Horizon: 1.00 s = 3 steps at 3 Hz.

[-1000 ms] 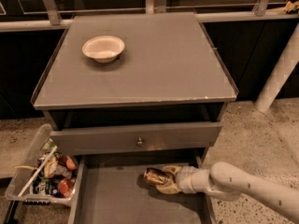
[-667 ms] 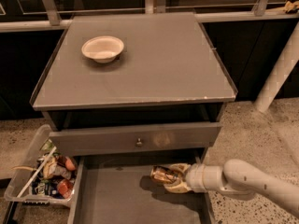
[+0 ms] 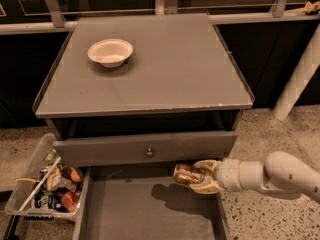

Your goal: Pick orange can from middle drawer and place on counter

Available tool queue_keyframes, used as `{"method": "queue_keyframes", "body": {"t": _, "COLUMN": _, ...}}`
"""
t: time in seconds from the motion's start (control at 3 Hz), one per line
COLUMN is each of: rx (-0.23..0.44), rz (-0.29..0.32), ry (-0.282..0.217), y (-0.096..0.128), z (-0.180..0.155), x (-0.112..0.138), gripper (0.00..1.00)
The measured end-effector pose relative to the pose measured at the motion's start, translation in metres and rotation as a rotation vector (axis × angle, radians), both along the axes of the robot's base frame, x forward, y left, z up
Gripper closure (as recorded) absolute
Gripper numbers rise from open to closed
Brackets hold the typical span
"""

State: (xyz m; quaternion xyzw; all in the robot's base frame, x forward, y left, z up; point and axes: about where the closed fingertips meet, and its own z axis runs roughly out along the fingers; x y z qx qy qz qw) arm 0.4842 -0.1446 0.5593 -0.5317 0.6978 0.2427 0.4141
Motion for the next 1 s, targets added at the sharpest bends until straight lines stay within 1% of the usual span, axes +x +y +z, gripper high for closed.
{"method": "queue_keyframes", "body": {"t": 0.33, "rx": -0.003, "rz": 0.028, "ry": -0.052, "y": -0.011, "z": 0.061, "x": 0.002, "gripper": 1.0}}
{"method": "queue_keyframes", "body": {"t": 0.67, "rx": -0.04, "rz": 0.069, "ry": -0.116, "y": -0.009, "z": 0.13, "x": 0.003, "gripper": 1.0}}
{"method": "queue_keyframes", "body": {"t": 1.0, "rx": -0.04, "rz": 0.069, "ry": -0.116, "y": -0.009, "z": 0.13, "x": 0.003, "gripper": 1.0}}
